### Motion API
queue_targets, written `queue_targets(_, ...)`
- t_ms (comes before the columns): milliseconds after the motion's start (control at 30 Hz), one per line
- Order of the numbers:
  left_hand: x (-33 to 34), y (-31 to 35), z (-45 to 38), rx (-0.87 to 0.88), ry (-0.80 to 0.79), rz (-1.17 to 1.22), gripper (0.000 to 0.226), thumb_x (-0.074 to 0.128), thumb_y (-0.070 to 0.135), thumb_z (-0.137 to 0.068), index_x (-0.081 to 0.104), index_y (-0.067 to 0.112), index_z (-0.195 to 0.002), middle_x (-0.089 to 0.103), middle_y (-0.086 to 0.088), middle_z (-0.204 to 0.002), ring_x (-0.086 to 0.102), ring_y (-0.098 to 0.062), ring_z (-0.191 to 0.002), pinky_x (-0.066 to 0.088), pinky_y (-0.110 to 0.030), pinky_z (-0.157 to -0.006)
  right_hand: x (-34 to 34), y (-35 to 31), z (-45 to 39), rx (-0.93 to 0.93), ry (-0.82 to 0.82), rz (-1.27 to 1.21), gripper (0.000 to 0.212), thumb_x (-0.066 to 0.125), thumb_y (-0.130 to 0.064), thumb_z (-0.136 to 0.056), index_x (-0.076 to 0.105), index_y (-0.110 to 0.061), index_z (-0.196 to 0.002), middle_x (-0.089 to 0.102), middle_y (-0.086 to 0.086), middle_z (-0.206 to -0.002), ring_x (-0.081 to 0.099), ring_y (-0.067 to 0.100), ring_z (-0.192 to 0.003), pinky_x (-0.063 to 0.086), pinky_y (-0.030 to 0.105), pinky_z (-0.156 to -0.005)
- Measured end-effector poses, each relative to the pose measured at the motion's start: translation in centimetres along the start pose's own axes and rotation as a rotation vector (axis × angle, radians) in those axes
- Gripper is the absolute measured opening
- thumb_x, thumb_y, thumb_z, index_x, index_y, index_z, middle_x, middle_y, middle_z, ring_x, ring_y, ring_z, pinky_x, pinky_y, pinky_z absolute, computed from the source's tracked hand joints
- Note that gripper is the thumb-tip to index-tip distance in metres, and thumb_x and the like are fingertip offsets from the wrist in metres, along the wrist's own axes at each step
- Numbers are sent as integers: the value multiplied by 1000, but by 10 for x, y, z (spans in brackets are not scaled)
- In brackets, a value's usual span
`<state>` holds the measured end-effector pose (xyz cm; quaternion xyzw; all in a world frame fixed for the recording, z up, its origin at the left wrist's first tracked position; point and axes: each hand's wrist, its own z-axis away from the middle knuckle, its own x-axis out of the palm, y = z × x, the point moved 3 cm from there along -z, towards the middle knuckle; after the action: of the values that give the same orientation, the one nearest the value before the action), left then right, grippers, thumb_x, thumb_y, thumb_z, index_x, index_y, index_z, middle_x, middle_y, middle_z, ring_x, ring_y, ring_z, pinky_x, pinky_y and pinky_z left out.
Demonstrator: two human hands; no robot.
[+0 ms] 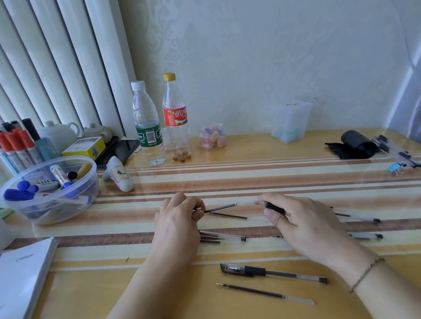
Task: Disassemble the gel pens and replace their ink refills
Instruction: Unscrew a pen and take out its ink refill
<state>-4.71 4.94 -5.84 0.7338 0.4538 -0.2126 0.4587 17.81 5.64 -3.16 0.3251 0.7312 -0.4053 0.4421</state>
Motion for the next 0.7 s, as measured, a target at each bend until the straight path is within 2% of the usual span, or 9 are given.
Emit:
queue_targets(133, 0, 0, 1, 55, 10, -54, 16, 56, 4, -90, 64, 17, -85, 44, 7, -79, 46, -25, -81, 37, -37, -69, -2, -4, 1, -24, 48, -1, 29, 43, -42, -96, 56, -46, -122, 53, -26, -54, 50, -1, -51, 26, 17, -44)
queue_targets(200, 0, 0, 2, 79, 17, -98, 16, 58, 3, -88, 64, 17, -84, 45, 8, -79, 46, -25, -78, 35, -36, -67, -3, -5, 2, -44, 66, 29, 29, 45, -42, -95, 58, -45, -121, 48, -22, -47, 46, 0, -45, 27, 17, -43)
queue_targets(233, -1, 0, 2, 94, 20, -134, 17, 61, 1, -86, 64, 17, -83, 47, 8, -78, 44, -24, -76, 33, -35, -65, -3, -5, 2, -49, 66, 52, 29, 45, -44, -95, 58, -45, -120, 48, -25, -49, 47, -1, -47, 30, 18, -44)
queue_targets(333, -4, 2, 1, 144, 15, -246, 28, 67, -6, -76, 62, 21, -80, 50, 7, -79, 41, -22, -74, 30, -33, -65, -6, -5, 3, -68, 67, 185, 36, 36, -55, -92, 59, -46, -118, 67, -26, -84, 61, 3, -66, 44, 24, -50)
queue_targets(400, -7, 11, 2, 183, 23, -274, 28, 69, -4, -75, 61, 23, -81, 50, 7, -80, 40, -21, -75, 31, -34, -66, -5, -7, 4, -108, 91, 243, 39, 32, -58, -91, 61, -46, -114, 69, -23, -89, 63, 7, -66, 43, 24, -48)
queue_targets(500, -9, 32, 10, 307, 78, -195, 11, 65, 11, -84, 65, 22, -83, 51, 6, -80, 42, -21, -77, 37, -39, -66, 0, -13, 5, -125, 75, 172, 32, 41, -53, -92, 64, -42, -111, 71, -23, -90, 62, 2, -65, 45, 22, -48)
queue_targets(600, -19, 40, 11, 262, 243, 1, 13, 60, 30, -86, 71, 23, -88, 55, 6, -79, 46, -20, -78, 37, -37, -69, 6, -10, 5, -59, 73, 29, 26, 43, -50, -94, 64, -39, -102, 66, -17, -66, 56, 2, -53, 42, 18, -45)
queue_targets(633, -25, 37, 10, 204, 309, 76, 13, 61, 30, -86, 72, 23, -88, 56, 6, -79, 47, -20, -78, 37, -36, -70, 7, -6, 5, -21, 80, -54, 24, 43, -48, -95, 64, -37, -95, 60, -12, -56, 50, 4, -45, 36, 16, -41)
queue_targets(700, -32, 32, 8, 106, 349, 208, 10, 64, 28, -86, 73, 23, -89, 57, 8, -77, 49, -20, -78, 41, -35, -72, 7, 0, 3, 47, 135, -235, 23, 43, -45, -95, 61, -32, -89, 53, -5, -50, 45, 9, -41, 31, 21, -39)
